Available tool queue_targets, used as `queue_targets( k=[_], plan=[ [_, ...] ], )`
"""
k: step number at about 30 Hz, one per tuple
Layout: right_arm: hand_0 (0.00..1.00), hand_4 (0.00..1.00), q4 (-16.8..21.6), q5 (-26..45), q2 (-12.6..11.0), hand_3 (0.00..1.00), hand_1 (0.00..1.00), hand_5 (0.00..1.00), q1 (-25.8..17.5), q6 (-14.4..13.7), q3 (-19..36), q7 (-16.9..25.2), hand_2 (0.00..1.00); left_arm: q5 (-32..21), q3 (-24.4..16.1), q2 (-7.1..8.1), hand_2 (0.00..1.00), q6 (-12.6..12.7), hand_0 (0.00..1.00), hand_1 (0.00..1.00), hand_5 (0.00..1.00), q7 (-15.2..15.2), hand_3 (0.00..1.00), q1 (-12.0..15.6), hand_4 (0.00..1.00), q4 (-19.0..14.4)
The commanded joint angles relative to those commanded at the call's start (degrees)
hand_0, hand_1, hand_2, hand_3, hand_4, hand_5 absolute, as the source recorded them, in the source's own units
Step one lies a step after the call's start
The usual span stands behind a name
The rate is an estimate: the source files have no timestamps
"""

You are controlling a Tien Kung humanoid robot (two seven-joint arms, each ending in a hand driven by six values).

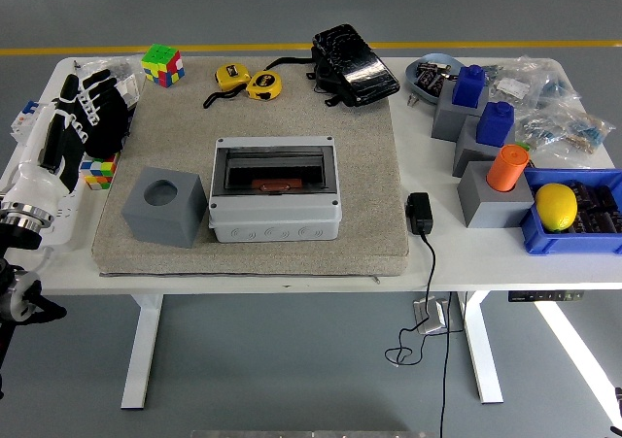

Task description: Fetch the battery,place it into the box,close the lid of the box

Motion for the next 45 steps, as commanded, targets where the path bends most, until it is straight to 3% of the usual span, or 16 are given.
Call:
queue_targets(
  k=[45],
  plan=[
    [0.823, 0.998, 0.0, -0.49, -0.21, 0.792, 0.806, 0.998, 0.08, 0.08, -0.11, -0.16, 0.77, -0.15, -0.34, 0.06, 0.857, 0.04, 0.899, 0.908, 0.975, 0.1, 0.828, -0.01, 0.998, 0.25]
  ],
)
